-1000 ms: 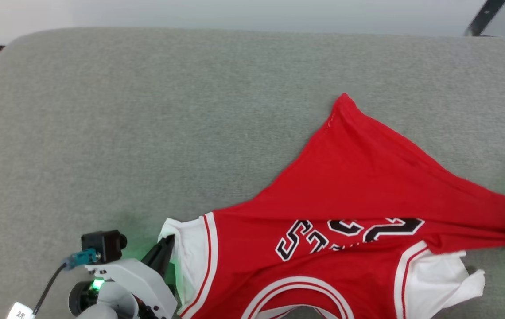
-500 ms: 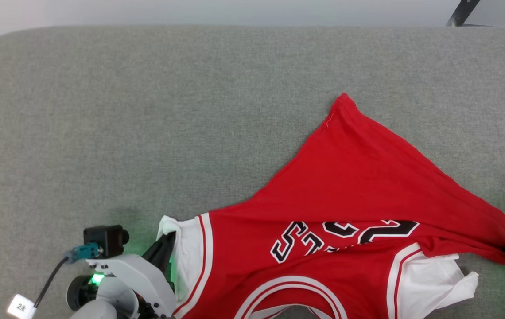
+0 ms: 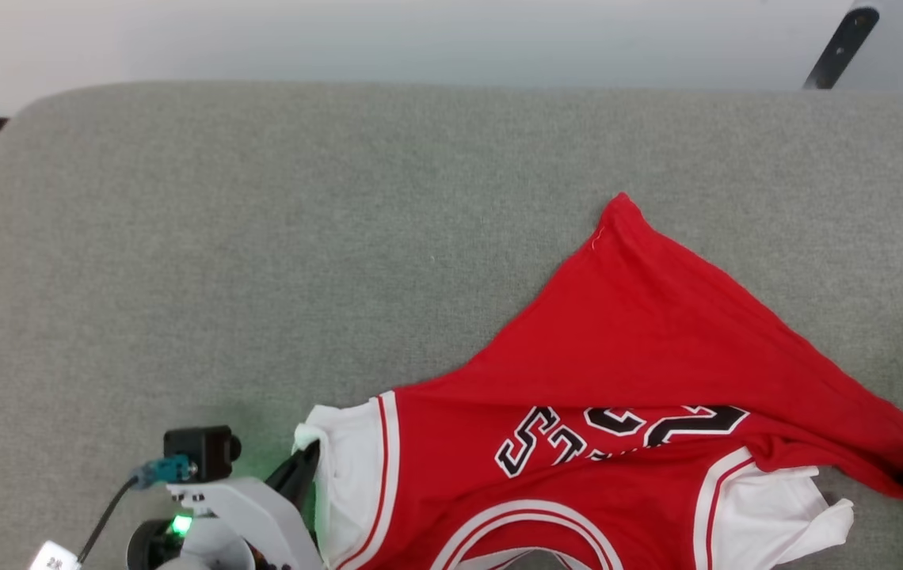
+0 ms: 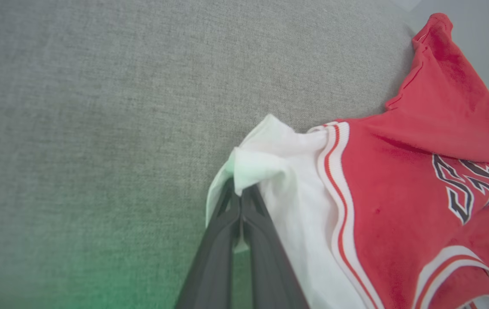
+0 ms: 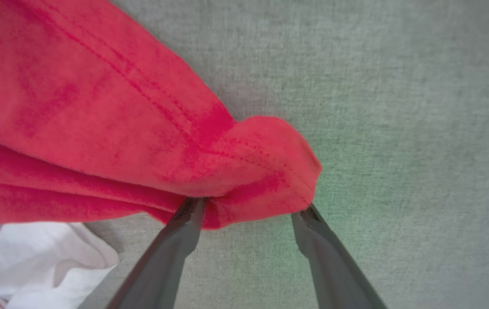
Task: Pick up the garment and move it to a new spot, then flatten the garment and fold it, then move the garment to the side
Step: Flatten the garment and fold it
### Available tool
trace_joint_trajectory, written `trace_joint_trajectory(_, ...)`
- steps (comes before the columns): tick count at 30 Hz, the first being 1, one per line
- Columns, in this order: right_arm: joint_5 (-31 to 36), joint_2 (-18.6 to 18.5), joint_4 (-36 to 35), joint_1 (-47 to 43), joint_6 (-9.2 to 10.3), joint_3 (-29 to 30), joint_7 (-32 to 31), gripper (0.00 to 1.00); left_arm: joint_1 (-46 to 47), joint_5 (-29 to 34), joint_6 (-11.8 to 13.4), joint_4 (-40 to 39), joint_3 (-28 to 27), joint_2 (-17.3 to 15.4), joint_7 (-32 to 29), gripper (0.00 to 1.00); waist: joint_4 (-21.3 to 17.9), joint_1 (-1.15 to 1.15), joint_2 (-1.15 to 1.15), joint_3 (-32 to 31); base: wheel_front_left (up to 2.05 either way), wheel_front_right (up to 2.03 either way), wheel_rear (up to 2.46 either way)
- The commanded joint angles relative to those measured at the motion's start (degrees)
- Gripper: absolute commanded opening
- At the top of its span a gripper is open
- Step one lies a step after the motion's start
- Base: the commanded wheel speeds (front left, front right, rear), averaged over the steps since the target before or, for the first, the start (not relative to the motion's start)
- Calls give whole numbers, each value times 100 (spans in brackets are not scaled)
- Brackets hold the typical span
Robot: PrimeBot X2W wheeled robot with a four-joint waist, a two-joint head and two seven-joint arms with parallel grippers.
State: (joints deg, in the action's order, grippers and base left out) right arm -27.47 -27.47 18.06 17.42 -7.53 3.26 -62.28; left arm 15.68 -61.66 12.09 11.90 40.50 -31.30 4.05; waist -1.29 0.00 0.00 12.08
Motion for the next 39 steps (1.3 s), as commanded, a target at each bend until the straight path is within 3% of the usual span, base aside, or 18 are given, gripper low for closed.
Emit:
trace_joint_trajectory(1,50,-26,14,-105,9,51,-38,100,-90,-28,-1,28,9,-1,16,0,36,0,0,-97,0,0,0)
trace_joint_trajectory(6,146,-23,-779,112,8,289,52,100,-112,-49,-39,66,22,48,50,0,113,0,0,-228,0,0,0)
trace_joint_trajectory(13,106,16,-1601,566,8,-310,984,100,41,-19,-107,153,58,163,72,0,335,0,0,-235,0,0,0)
trace_joint_trajectory(18,43,-46,-1578,1032,9,-1010,1971,100,231,38,-187,296,113,292,83,0,565,0,0,-172,0,0,0)
trace_joint_trajectory(24,0,-110,-846,1646,9,-1809,3074,100,510,98,-308,478,186,521,97,0,852,0,0,-14,0,0,0)
trace_joint_trajectory(31,-399,-158,475,2633,9,-2617,2529,100,850,191,-479,694,315,816,105,0,1170,0,0,257,0,0,0)
trace_joint_trajectory(39,-951,-94,1831,3676,9,-3315,1141,100,1155,253,-710,1008,469,1150,128,0,1554,0,0,584,0,0,0)
